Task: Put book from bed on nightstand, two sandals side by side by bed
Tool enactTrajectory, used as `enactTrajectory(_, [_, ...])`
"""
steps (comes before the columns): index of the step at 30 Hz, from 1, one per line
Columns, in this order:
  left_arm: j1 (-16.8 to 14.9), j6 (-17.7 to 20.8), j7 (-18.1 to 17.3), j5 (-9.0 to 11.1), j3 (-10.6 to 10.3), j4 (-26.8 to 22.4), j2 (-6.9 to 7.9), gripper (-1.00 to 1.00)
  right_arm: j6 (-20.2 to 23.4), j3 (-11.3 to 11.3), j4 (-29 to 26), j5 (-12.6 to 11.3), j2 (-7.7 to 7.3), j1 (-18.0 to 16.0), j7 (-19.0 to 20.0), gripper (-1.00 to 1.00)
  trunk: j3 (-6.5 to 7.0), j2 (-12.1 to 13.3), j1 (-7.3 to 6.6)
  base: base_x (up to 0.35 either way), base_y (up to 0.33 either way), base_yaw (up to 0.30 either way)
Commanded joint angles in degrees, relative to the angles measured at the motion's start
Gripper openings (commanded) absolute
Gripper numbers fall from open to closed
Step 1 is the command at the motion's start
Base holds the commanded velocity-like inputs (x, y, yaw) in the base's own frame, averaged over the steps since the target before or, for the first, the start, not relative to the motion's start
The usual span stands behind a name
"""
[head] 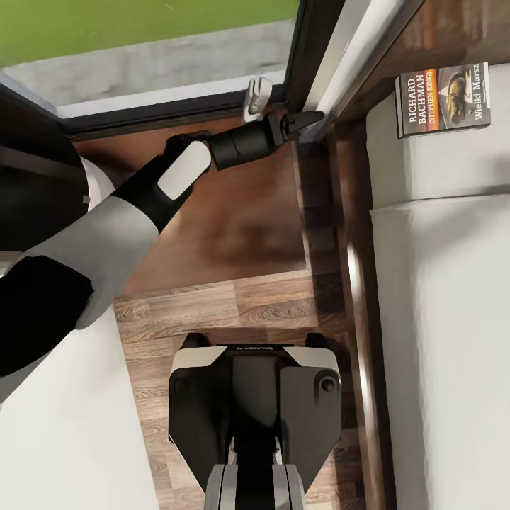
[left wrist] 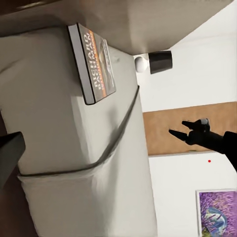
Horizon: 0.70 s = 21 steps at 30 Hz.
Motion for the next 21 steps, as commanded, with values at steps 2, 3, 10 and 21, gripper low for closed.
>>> enactTrajectory(2, [-1.19, 0.27, -0.76, 0.4, -0.21, 1.64, -0.44, 1.0, 0.19, -0.04, -0.21, 0.17, -0.01, -0.07, 0.26, 1.0, -0.03, -0.04, 0.02, 0.0, 0.0, 0.0])
enactTrajectory(3, [-1.19, 0.27, -0.76, 0.4, -0.21, 1.64, -0.44, 1.0, 0.19, -0.04, -0.21, 0.17, -0.01, -0.07, 0.26, 1.0, -0.03, -0.04, 0.02, 0.0, 0.0, 0.0])
enactTrajectory(10, [-5.06, -0.4, -3.51, -0.07, -0.42, 6.35, -1.72, 1.0, 0.26, -0.04, -1.12, 0.12, -0.03, -0.02, 0.31, 1.0, -0.03, -0.04, 0.02, 0.0, 0.0, 0.0])
enactTrajectory(21, [-6.62, -1.34, -4.64, -0.24, -0.49, 8.34, -2.28, 1.0, 0.3, -0.04, -1.99, 0.1, 0.04, 0.49, 0.34, 1.0, -0.03, -0.04, 0.02, 0.0, 0.0, -0.082])
